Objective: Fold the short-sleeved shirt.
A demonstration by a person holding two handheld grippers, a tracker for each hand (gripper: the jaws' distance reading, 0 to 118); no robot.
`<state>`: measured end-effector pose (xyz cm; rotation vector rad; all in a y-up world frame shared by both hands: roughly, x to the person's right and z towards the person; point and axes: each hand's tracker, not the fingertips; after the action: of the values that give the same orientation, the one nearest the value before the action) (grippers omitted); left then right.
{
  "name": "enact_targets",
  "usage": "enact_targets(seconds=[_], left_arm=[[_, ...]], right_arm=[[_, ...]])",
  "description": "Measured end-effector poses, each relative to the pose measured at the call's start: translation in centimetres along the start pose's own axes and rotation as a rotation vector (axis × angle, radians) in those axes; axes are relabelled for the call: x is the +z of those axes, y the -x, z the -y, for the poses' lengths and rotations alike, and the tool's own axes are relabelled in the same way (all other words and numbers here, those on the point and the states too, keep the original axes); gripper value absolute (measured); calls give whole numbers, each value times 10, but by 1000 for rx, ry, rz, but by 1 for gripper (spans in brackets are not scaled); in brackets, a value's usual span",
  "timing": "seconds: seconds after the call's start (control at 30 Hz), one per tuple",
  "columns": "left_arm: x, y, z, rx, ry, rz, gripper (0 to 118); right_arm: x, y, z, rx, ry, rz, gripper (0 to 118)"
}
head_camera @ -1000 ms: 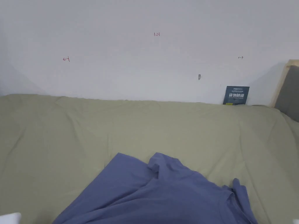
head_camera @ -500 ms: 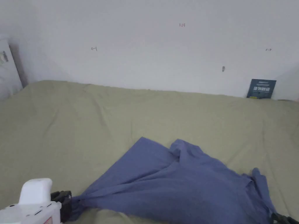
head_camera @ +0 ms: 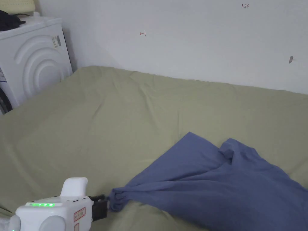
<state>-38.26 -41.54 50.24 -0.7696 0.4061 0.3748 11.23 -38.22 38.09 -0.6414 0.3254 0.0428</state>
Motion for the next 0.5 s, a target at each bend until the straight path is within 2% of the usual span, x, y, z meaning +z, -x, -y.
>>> enact_targets(seconds=[0.07,0.1,0.2,0.3,0.37,0.4,0.43,0.47,0.5], left_arm=[[-19,1,-2,-54,151,-22,113],[-26,-1,-14,-44,86,-18,113],[-55,-6,-33,-55,105,-23,112],[-70,-8,-12,-84,132,-44,106],[-77,-9,-20,-89,141,-34,83],[-77,-11,-20,-91,137,-38,62],[-76,-13,-20,-95,142,-33,14],[-77,-16,-19,-76,143,47,0],[-71,-16,-18,-68,127,22,0]], right_arm=[[-4,3,-1,4,14,-11,1],[-6,4,-1,3,20,-20,1],[-14,4,1,15,41,-24,1],[-21,2,4,18,72,-21,1],[-22,1,7,11,82,-25,1],[-24,-1,9,14,90,-28,1],[-24,-1,10,17,93,-25,1],[-24,-2,11,21,96,-24,1],[-25,-4,12,22,101,-25,1]])
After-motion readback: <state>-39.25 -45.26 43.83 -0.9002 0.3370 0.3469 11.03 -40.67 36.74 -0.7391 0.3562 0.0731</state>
